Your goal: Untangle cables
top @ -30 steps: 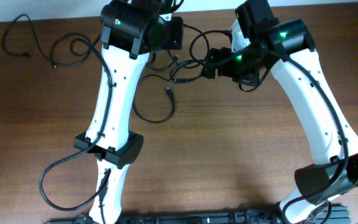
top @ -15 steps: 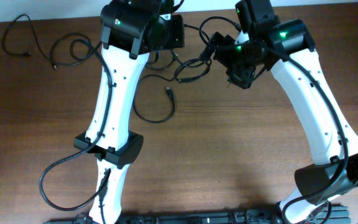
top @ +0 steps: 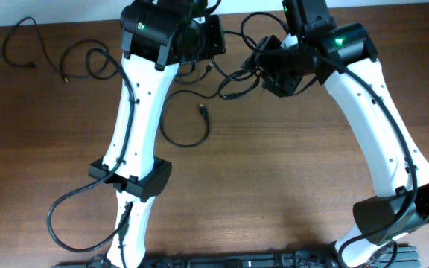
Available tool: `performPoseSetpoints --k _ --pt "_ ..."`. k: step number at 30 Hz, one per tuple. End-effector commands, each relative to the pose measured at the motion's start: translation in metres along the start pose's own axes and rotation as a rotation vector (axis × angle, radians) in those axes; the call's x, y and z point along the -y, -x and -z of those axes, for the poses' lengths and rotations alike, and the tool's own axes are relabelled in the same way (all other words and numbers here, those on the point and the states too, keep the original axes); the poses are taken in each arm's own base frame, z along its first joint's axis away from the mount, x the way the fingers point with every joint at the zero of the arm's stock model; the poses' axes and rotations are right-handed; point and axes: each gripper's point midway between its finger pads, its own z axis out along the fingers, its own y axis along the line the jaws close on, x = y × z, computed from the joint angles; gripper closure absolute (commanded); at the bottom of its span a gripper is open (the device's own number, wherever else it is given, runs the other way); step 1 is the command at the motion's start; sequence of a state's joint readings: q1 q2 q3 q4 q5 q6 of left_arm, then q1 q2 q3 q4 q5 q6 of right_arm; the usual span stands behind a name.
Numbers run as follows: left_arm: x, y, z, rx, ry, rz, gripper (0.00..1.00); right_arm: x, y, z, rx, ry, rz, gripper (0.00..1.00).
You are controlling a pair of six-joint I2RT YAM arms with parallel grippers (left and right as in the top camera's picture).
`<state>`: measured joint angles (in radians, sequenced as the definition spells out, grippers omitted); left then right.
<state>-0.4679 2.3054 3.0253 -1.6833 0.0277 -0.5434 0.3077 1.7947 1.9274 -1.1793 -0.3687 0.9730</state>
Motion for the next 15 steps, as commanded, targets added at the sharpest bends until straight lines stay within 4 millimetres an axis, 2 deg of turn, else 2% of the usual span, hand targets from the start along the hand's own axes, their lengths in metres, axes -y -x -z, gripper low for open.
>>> performPoseSetpoints --k 1,2,5,6,7,9,11,14,15 --pt "0.002 -0.001 0.007 -0.004 -0.029 0.014 1.00 -0.003 -0.002 -0.001 -0.004 0.010 -0.004 0.54" --pt "0.002 -0.001 0.007 -0.004 -0.029 0.014 1.00 -0.003 -0.002 -0.001 -0.004 0.009 -0.004 0.57" --pt "0.005 -0.003 0.007 -0.016 -0.043 0.014 1.00 -0.002 0.000 -0.002 0.005 0.002 -0.005 0.81" --pt "0.005 -0.003 0.007 -0.016 -0.043 0.014 1.00 -0.002 0.000 -0.002 0.005 0.001 -0.005 0.92" --pt "0.005 -0.003 0.007 -0.016 -0.043 0.014 1.00 -0.002 0.000 -0.002 0.005 0.000 -0.005 0.96" --pt "0.004 -0.002 0.007 -0.013 -0.038 0.013 1.00 0.007 0.001 -0.002 0.021 -0.038 -0.012 0.96" --pt "-0.001 0.001 0.007 0.006 -0.006 0.000 1.00 0.035 0.010 0.002 0.093 -0.176 -0.034 0.96" --pt "-0.003 0.002 0.007 0.010 0.001 -0.039 1.00 0.062 0.016 0.010 0.141 -0.298 -0.054 0.96" --pt "-0.011 0.007 0.007 0.039 0.052 -0.039 1.00 0.079 0.022 0.017 0.166 -0.365 -0.076 0.96"
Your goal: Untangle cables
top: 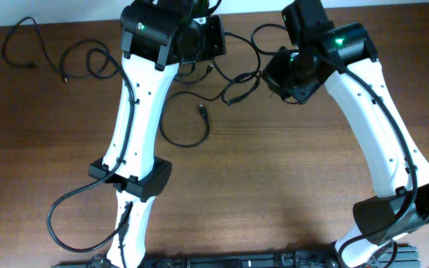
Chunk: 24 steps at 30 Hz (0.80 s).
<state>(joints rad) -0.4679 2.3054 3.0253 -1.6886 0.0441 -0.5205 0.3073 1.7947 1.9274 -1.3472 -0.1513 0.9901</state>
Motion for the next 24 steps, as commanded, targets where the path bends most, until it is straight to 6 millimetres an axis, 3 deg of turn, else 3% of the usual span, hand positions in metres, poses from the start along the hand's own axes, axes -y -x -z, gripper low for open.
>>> performPoseSetpoints --k 1,3,5,13,16,19,22,24 --pt "-0.028 0.017 0.010 0.100 0.150 -0.016 1.00 0.034 0.021 0.003 0.084 -0.135 -0.033 0.96" --pt "-0.046 0.028 0.015 0.162 0.262 -0.014 1.00 0.060 0.033 0.009 0.097 -0.210 -0.084 0.96" --pt "-0.051 0.029 0.014 0.166 0.288 -0.015 1.00 0.079 0.047 0.014 0.142 -0.269 -0.117 0.96" --pt "-0.058 0.024 0.003 0.124 0.314 -0.015 1.00 0.119 0.073 0.032 0.295 -0.466 -0.119 0.96" --pt "-0.052 0.030 0.038 0.197 0.271 -0.006 1.00 0.120 0.074 0.027 0.289 -0.481 -0.117 0.96" --pt "-0.044 0.037 0.103 0.330 0.196 0.012 1.00 0.120 0.073 0.011 0.245 -0.497 -0.118 0.96" --pt "-0.043 0.034 0.140 0.394 0.161 0.021 1.00 0.116 0.066 0.002 0.189 -0.474 -0.125 0.96" --pt "-0.042 0.036 0.153 0.427 0.146 0.026 1.00 0.117 0.065 0.002 0.182 -0.480 -0.121 0.96"
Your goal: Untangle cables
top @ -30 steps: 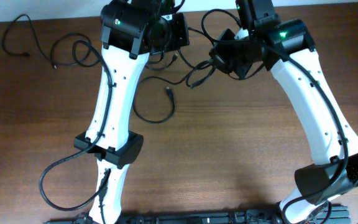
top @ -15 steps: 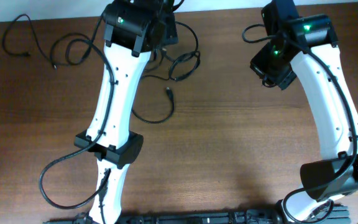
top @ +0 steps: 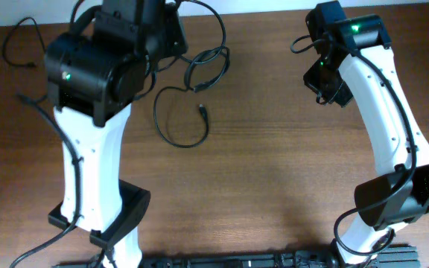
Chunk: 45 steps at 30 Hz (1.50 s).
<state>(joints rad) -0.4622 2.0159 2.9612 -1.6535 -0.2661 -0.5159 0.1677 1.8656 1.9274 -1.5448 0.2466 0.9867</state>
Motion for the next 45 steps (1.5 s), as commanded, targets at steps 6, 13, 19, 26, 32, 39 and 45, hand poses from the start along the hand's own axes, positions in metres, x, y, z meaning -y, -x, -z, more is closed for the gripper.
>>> performPoseSetpoints --k 6,13,19,26,32,39,45 --pt "-0.005 0.011 0.014 0.053 -0.003 0.002 1.00 -0.015 -0.025 -0.001 -0.150 0.092 0.065 0.96" --pt "-0.015 0.013 0.002 0.060 0.073 -0.003 1.00 -0.098 -0.130 0.089 -0.440 0.889 0.848 0.78" --pt "0.007 -0.011 -0.018 -0.139 -0.152 0.043 1.00 -0.070 -0.114 0.202 0.010 1.122 0.949 0.02" --pt "0.051 -0.039 0.001 -0.283 -0.438 -0.062 1.00 -0.081 -0.103 0.191 0.073 1.084 0.980 0.00" --pt "0.059 -0.042 0.007 -0.307 -0.492 -0.059 1.00 -0.072 -0.111 0.179 0.060 1.048 1.086 0.33" --pt "0.073 -0.049 0.018 -0.352 -0.593 -0.054 1.00 -0.072 -0.111 0.179 0.061 1.049 1.087 0.57" --pt "0.075 -0.050 0.020 -0.360 -0.610 -0.053 1.00 -0.078 -0.095 0.175 0.201 0.996 1.170 0.47"
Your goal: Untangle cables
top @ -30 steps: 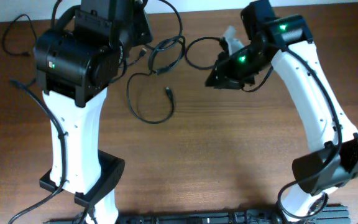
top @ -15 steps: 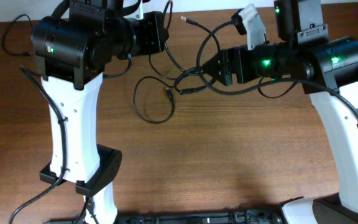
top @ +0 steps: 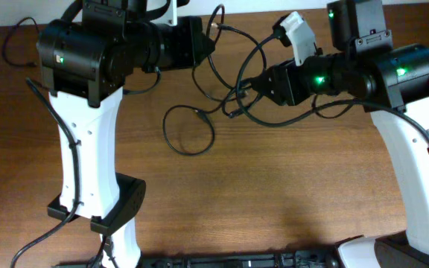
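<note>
A tangle of thin black cables (top: 229, 83) hangs between my two grippers at the back middle of the table. My left gripper (top: 203, 43) points right from the upper left and looks shut on a black cable that runs down from its tips. My right gripper (top: 250, 84) points left from the right and looks shut on cable strands where they bunch together. One cable forms a loop (top: 188, 132) lying on the wood below the tangle, with a small plug (top: 200, 114) at its end. Another strand (top: 304, 115) trails rightward under the right arm.
A separate black cable (top: 21, 37) lies at the far left back corner, partly hidden by the left arm. The left arm's base (top: 114, 205) stands at the front left. A dark rail (top: 222, 260) runs along the front edge of the brown table (top: 274, 193).
My right gripper was out at the far right and has moved left to the tangle in the middle. The left gripper has shifted right. The loop on the table lies a little differently.
At first both grippers were close together in the tangle at the back middle. The right one then stood slightly further right. Then the arms were far apart with cables drawn out between them. Now both grippers are near the middle again at the tangle.
</note>
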Available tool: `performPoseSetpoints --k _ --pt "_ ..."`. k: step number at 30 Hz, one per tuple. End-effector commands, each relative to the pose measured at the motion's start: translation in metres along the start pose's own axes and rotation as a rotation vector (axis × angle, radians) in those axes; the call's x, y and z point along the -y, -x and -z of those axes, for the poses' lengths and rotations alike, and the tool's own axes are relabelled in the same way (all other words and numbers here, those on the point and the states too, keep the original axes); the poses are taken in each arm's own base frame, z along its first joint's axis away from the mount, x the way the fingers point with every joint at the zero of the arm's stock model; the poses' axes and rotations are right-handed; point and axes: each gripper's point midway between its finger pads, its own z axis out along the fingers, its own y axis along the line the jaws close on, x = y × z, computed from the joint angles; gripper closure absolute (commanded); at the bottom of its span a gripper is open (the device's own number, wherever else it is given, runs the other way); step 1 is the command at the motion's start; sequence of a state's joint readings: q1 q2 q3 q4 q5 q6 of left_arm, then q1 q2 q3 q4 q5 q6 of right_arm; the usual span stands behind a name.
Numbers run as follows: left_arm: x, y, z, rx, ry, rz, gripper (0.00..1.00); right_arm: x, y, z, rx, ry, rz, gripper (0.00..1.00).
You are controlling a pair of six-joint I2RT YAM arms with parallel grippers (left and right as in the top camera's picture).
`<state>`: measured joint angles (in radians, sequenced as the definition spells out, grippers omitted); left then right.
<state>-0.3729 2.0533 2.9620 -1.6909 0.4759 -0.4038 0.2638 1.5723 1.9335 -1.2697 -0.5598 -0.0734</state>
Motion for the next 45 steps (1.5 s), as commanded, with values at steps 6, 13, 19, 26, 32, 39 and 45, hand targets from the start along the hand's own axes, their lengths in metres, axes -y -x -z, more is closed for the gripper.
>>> performPoseSetpoints --k 6,13,19,26,32,39,45 --pt "0.002 0.001 0.002 0.006 -0.009 -0.019 1.00 0.019 0.000 -0.014 -0.021 -0.070 -0.287 0.96" --pt "-0.007 0.005 0.003 0.031 0.045 -0.019 1.00 0.075 -0.019 -0.007 0.008 -0.408 -0.682 0.96" --pt "-0.046 0.021 0.010 0.143 0.263 0.126 1.00 0.073 -0.028 -0.007 -0.001 -0.415 -0.826 0.92" --pt "-0.064 0.029 0.018 0.263 0.336 0.456 1.00 0.020 -0.020 -0.019 -0.100 -0.084 -0.561 0.64" --pt "-0.068 0.029 0.010 0.279 0.330 0.625 1.00 -0.039 0.004 -0.013 -0.053 0.300 -0.270 0.32" --pt "-0.053 0.023 0.003 0.227 0.254 0.703 1.00 -0.052 0.023 -0.043 0.016 0.150 -0.163 0.32" --pt "-0.051 0.022 0.002 0.223 0.252 0.698 1.00 -0.027 0.025 -0.074 0.014 -0.027 -0.225 0.63"
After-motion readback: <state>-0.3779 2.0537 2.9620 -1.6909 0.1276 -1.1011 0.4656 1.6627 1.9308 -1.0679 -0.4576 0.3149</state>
